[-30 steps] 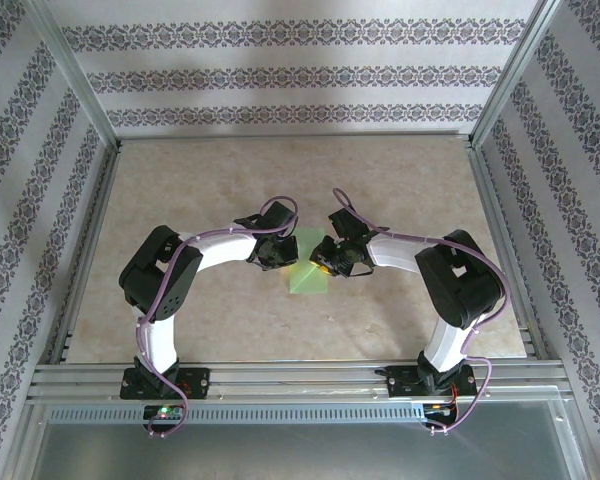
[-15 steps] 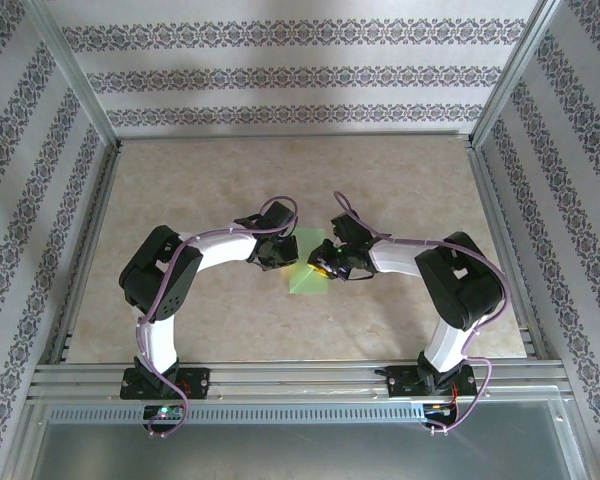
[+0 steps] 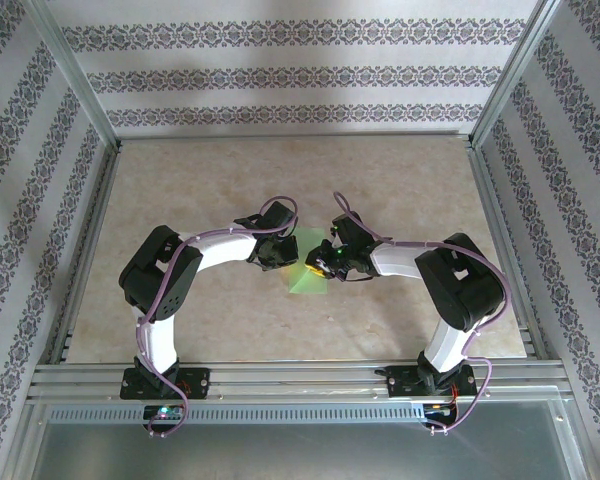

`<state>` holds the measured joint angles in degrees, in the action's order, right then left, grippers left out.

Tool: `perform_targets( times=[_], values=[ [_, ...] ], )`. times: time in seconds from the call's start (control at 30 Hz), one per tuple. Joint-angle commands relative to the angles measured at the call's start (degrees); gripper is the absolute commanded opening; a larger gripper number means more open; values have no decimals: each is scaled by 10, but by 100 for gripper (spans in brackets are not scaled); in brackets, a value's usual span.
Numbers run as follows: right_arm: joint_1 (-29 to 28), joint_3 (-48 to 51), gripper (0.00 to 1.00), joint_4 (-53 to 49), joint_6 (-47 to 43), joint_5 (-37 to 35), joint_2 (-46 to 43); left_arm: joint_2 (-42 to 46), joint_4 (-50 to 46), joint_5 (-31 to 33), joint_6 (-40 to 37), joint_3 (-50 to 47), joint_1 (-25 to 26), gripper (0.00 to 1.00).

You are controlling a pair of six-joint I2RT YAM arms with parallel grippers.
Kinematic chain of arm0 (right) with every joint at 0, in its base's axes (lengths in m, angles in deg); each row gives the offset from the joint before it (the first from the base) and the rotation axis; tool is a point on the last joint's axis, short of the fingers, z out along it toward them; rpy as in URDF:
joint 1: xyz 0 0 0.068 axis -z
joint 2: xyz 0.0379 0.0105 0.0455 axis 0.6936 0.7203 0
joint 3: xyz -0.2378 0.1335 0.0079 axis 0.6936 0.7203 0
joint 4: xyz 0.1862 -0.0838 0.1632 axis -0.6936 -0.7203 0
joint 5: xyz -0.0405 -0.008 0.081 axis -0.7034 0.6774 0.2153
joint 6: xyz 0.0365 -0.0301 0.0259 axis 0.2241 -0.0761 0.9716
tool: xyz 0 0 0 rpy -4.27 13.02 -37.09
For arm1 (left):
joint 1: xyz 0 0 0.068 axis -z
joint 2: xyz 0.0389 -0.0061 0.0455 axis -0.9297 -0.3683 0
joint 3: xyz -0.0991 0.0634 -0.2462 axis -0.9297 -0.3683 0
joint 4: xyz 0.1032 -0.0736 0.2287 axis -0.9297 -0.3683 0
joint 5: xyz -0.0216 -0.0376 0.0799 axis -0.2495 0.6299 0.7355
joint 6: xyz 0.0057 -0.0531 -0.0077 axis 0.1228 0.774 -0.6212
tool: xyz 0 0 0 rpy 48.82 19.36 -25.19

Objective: Fold a paper plane with a square sheet of paper (pick it up from the middle)
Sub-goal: Turn over the paper at the center of the table.

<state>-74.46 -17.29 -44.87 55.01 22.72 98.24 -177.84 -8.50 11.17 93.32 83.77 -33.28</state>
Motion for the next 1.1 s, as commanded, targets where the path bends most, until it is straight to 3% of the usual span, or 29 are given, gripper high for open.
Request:
perform_targets(
  times=[0.0,0.33,0.47,0.67,0.83,1.07],
  values=[
    [-7,5,20,13,-4,9,12,2,-41,9,10,-9,-7,1],
    [-5,12,12,22,-13,-2,-5,28,-43,1,4,-2,-19,3],
    [-3,13,11,30,-23,1,-16,61,-41,-19,-3,-1,-37,12],
    [15,7,10,38,-56,8,-58,164,12,-68,7,-53,-86,33],
    [42,-8,9,67,-72,51,-94,240,139,-153,47,-138,-109,57],
    [74,-25,7,123,-41,129,-118,266,364,-253,135,-215,-108,84]
  ],
)
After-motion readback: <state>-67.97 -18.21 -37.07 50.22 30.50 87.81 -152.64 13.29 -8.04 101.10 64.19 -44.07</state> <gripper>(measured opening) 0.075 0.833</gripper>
